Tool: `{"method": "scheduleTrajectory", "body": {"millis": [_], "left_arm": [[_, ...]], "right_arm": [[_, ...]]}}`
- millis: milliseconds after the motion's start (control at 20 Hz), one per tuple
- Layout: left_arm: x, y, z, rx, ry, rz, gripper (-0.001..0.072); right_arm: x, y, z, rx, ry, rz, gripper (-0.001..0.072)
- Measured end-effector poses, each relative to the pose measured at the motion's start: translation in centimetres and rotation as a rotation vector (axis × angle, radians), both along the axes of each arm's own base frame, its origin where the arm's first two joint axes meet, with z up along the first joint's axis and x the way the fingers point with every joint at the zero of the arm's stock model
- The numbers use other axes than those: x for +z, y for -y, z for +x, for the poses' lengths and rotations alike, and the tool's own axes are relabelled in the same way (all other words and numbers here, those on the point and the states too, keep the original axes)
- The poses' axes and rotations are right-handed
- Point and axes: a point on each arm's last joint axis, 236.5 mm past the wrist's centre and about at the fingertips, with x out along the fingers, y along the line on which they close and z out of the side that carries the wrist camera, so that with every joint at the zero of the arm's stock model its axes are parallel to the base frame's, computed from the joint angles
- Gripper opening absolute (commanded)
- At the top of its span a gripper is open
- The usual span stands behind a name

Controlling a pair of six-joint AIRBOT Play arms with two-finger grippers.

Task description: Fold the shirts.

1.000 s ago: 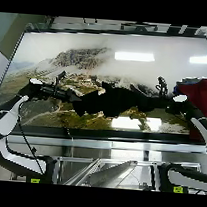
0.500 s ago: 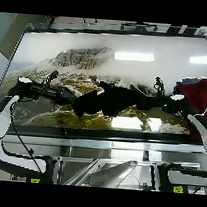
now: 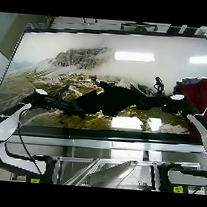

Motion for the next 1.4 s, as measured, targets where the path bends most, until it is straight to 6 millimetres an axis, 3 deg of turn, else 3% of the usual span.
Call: {"method": "scheduleTrajectory", "body": {"millis": [150, 300, 400, 500, 650, 750, 850, 950, 1100, 1250, 1400], "left_arm": [[1.3, 1.8, 0.7, -0.061, 0.006, -0.053, -0.0004], [6.1, 2.4, 2.5, -0.103, 0.090, -0.112, -0.0002], [11.6, 1.8, 4.3, -0.104, 0.213, -0.156, 0.0007], [18.3, 0.2, 6.1, -0.066, 0.370, -0.189, 0.0020], [27.4, -2.9, 7.1, -0.003, 0.614, -0.179, 0.0024], [31.7, -4.4, 6.4, 0.021, 0.735, -0.156, 0.0025], [33.9, -5.0, 5.4, 0.035, 0.802, -0.134, 0.0026], [34.5, -4.7, 4.0, 0.020, 0.821, -0.135, 0.0026], [32.7, -3.9, 3.0, -0.015, 0.788, -0.155, 0.0026], [28.8, -3.3, 3.8, -0.024, 0.705, -0.186, 0.0026], [23.5, -3.2, 5.7, -0.007, 0.597, -0.210, 0.0026]], "right_arm": [[1.0, -0.2, 0.1, 0.014, 0.025, 0.006, 0.0012], [5.2, 0.8, 1.4, 0.017, 0.135, 0.001, 0.0012], [10.5, 2.2, 2.8, 0.002, 0.252, 0.006, 0.0012], [17.3, 3.7, 3.5, -0.006, 0.396, 0.009, 0.0012], [27.6, 5.3, 2.4, -0.005, 0.620, -0.016, 0.0012], [32.6, 5.4, 0.6, 0.011, 0.735, -0.043, 0.0012], [35.2, 4.9, -1.3, 0.040, 0.798, -0.061, 0.0013], [36.3, 4.0, -2.8, 0.093, 0.833, -0.077, 0.0013], [35.0, 2.6, -3.4, 0.172, 0.813, -0.106, 0.0012], [31.2, 1.7, -2.4, 0.229, 0.725, -0.125, 0.0013], [25.3, 1.9, 0.2, 0.232, 0.588, -0.135, 0.0013]]}}
